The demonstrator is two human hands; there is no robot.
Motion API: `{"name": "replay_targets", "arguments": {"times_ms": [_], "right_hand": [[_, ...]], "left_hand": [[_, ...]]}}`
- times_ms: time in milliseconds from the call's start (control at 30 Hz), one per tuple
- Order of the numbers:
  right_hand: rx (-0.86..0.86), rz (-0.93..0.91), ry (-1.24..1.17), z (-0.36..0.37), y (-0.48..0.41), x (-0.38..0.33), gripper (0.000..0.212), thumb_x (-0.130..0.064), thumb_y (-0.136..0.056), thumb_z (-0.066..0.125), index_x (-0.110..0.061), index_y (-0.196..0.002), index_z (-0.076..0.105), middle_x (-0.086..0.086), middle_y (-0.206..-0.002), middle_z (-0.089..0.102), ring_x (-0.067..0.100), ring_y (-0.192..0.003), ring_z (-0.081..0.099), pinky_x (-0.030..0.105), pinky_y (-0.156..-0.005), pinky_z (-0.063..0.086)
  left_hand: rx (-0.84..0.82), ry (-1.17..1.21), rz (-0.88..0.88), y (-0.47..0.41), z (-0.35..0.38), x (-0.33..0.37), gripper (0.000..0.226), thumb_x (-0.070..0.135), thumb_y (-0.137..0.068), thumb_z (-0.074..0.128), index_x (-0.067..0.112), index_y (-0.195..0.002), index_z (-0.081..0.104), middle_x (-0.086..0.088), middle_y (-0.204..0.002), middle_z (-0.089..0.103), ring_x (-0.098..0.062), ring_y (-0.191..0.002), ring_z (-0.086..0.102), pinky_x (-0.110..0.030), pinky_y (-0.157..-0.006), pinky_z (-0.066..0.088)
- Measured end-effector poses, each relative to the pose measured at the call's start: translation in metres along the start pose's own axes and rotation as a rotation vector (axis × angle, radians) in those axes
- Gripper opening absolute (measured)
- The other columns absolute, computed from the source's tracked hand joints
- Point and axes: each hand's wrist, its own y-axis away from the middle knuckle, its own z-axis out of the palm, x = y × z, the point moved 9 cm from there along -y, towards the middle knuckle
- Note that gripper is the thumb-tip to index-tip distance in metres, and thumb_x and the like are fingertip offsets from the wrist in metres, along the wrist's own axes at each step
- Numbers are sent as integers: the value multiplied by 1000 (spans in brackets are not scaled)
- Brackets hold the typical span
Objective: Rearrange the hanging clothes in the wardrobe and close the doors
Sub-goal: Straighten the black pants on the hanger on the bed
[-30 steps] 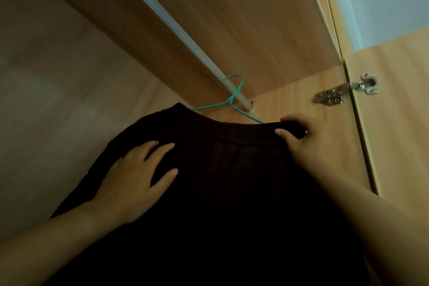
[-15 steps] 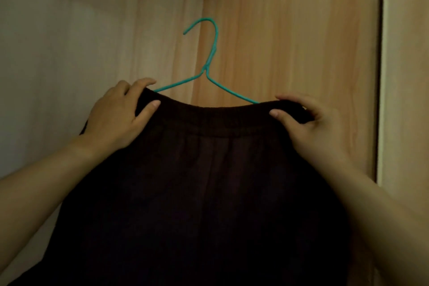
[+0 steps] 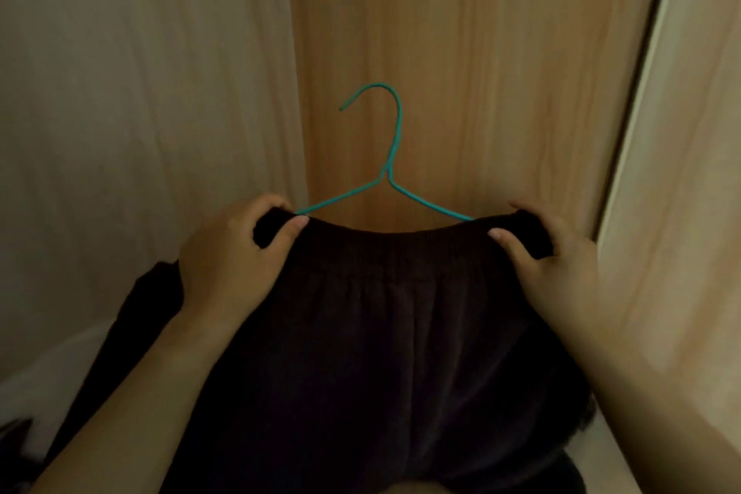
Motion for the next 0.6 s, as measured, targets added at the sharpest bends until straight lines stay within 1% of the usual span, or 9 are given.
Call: {"name": "replay_targets", "arguments": {"times_ms": [33, 100, 167, 233, 300, 367, 467, 533, 600], "right_hand": [[-19, 28, 28, -1, 17, 4, 42, -37, -80, 70, -16, -115, 63, 0, -111, 66, -1, -100, 52, -4, -84, 29], [-50, 55, 88, -8, 46, 9, 43, -41, -82, 65, -16, -116, 62, 0, -113, 66, 6, -103, 56, 3, -87, 33], [-66, 95, 138, -22, 70, 11, 44, -41, -82, 62, -13, -116, 61, 2, -113, 65, 10, -104, 57, 8, -89, 34], [-54, 136, 192, -42, 91, 13, 43, -38, -82, 62, -12, -116, 61, 2, -112, 65, 8, -104, 55, 8, -89, 34], [-23, 169, 238, -64, 111, 13, 41, -36, -82, 63, -11, -115, 62, -3, -110, 63, 4, -102, 54, 3, -89, 33], [20, 207, 286, -90, 130, 13, 38, -34, -82, 66, -12, -113, 63, -6, -106, 62, 4, -100, 54, -1, -86, 31], [79, 260, 348, -132, 157, 13, 38, -33, -82, 67, -14, -115, 64, -10, -103, 59, -3, -99, 51, -3, -85, 30], [106, 289, 400, -162, 176, 15, 41, -32, -81, 65, -15, -118, 63, -7, -99, 61, 0, -97, 53, -3, -85, 29], [131, 311, 447, -194, 196, 14, 44, -36, -82, 64, -15, -120, 62, 0, -95, 65, 7, -91, 56, -1, -84, 32]], "left_hand": [[-29, 3, -5, 11, 5, -3, 19, 49, -85, 58, 32, -90, 63, 16, -80, 58, -5, -68, 48, -15, -53, 30], [-91, 9, -6, 33, 15, -5, 23, 53, -85, 54, 33, -91, 62, 14, -78, 59, -8, -64, 50, -20, -50, 31], [-146, 36, -11, 53, 24, -2, 25, 55, -85, 52, 33, -91, 62, 14, -70, 56, -6, -58, 48, -21, -49, 31], [-176, 74, 8, 68, 31, 9, 24, 53, -86, 53, 32, -89, 63, 15, -63, 51, -3, -55, 45, -22, -48, 30], [-187, 121, 69, 79, 35, 26, 25, 51, -87, 54, 28, -89, 64, 11, -71, 59, -8, -61, 50, -25, -52, 33], [-192, 174, 135, 87, 39, 46, 27, 51, -88, 55, 25, -90, 65, 7, -80, 64, -12, -68, 55, -29, -56, 40], [-234, 234, 208, 101, 48, 79, 30, 52, -87, 49, 26, -90, 63, 5, -79, 63, -16, -66, 55, -35, -53, 44], [-264, 281, 260, 113, 56, 103, 31, 54, -87, 47, 27, -90, 63, 5, -78, 61, -16, -64, 54, -33, -50, 43], [-293, 352, 298, 128, 63, 129, 30, 52, -86, 49, 25, -89, 63, 5, -78, 61, -17, -67, 56, -33, -52, 44]]}}
